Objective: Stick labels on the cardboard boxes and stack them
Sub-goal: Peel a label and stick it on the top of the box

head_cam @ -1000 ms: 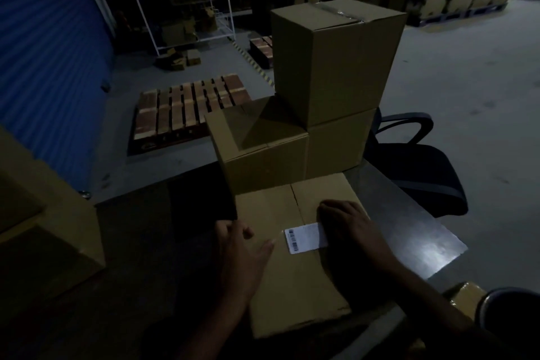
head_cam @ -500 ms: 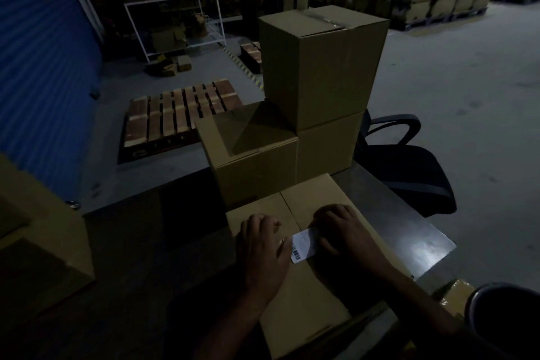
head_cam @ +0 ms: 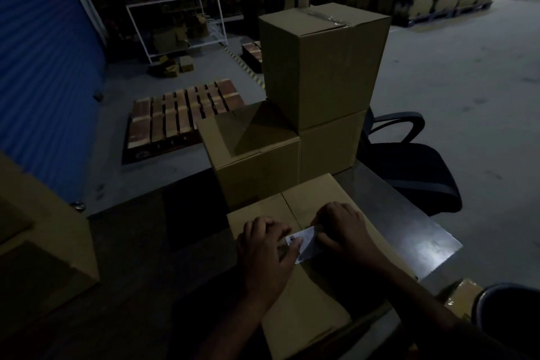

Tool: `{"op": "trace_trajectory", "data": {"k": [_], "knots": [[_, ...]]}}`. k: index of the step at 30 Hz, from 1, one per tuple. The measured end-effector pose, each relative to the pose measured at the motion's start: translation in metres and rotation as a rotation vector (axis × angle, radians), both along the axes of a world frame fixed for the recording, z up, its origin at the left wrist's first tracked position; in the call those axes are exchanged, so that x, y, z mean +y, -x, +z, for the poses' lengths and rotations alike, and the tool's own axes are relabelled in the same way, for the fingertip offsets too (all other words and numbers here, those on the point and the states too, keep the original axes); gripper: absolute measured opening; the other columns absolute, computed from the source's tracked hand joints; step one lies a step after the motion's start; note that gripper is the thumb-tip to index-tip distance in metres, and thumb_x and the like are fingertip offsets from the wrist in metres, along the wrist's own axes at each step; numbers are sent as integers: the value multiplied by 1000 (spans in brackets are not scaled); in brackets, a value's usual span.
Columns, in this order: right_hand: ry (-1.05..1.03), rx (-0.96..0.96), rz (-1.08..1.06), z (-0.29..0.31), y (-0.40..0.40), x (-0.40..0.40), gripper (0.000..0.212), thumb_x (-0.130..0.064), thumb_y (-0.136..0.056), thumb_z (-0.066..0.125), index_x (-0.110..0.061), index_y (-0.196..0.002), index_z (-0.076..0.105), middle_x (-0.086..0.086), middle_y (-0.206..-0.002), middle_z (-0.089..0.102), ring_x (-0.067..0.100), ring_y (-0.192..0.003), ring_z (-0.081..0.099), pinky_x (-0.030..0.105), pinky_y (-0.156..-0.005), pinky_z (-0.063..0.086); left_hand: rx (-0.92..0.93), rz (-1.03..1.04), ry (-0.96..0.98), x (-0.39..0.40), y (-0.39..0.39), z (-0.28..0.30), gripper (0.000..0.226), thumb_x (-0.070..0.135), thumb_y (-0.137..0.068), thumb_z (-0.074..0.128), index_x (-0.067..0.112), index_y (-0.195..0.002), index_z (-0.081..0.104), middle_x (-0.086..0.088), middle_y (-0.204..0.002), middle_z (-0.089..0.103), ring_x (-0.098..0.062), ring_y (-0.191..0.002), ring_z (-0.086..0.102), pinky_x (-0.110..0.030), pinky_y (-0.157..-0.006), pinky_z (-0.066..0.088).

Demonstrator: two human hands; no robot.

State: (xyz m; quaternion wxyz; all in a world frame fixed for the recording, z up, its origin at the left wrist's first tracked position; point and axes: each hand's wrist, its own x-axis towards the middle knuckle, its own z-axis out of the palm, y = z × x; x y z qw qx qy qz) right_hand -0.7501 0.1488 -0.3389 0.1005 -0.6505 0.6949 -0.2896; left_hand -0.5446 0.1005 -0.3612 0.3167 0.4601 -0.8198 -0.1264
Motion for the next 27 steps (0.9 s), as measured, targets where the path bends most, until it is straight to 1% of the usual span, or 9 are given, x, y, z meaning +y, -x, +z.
{"op": "trace_trajectory", "data": {"k": [3,5,7,8,11,14,18,23,27], "knots": [[13,-102,29,3,1,4,18,-47,-82,51,-37,-97,51,-25,-92,51,6,-88,51,46,-88,46,18,-7,-21,0,0,1,33,65,-96,53,35,-100,65,17,-111,49,-8,-107,46,-35,-89,46],[1,-178,58,8,4,7,21,-46,-85,53,-36,-103,56,-23,-99,58,4,-95,57,50,-92,49,29,-4,-20,0,-1,0,35,66,-97,52,33,-97,63,16,-109,50,-8,-105,47,-36,-87,49],[-28,-248,86,14,6,11,31,-47,-86,54,-33,-112,62,-18,-106,63,4,-101,61,47,-93,52,67,-3,-54,1,-1,1,35,67,-98,50,34,-98,62,17,-108,50,-8,-104,47,-38,-86,51],[-30,-295,100,17,7,13,33,-46,-86,55,-29,-112,66,-15,-106,66,5,-101,63,44,-90,55,85,-5,-71,1,-1,1,36,68,-99,48,35,-99,62,18,-107,50,-7,-104,47,-38,-86,51],[-27,-497,116,24,8,20,21,-33,-91,64,-16,-102,70,-2,-96,72,14,-93,69,35,-80,58,131,-23,-85,1,-2,4,43,72,-101,41,35,-99,63,19,-104,52,-7,-102,49,-40,-87,50],[-41,-718,109,30,5,30,15,-21,-98,64,-8,-103,68,6,-100,72,23,-95,71,33,-79,58,150,-37,-112,3,-3,7,48,77,-101,32,39,-98,61,22,-104,52,-5,-102,48,-40,-90,48],[21,-872,-28,30,2,41,11,-12,-97,64,-4,-103,66,10,-100,72,28,-95,71,32,-77,57,148,-49,-103,4,-3,9,54,78,-102,26,38,-93,61,19,-102,52,-7,-101,48,-43,-90,48],[88,-938,-237,28,-8,58,14,-15,-94,69,-5,-104,68,7,-94,75,26,-90,74,32,-74,57,73,-70,-127,1,-1,9,68,83,-98,17,35,-96,65,14,-106,56,-13,-107,51,-49,-95,47],[153,-1031,-441,31,-19,81,17,-19,-94,71,-13,-110,70,1,-97,77,20,-87,74,28,-71,58,73,-145,-162,4,11,26,65,87,-94,18,38,-100,60,14,-108,51,-10,-103,48,-43,-88,51]]}}
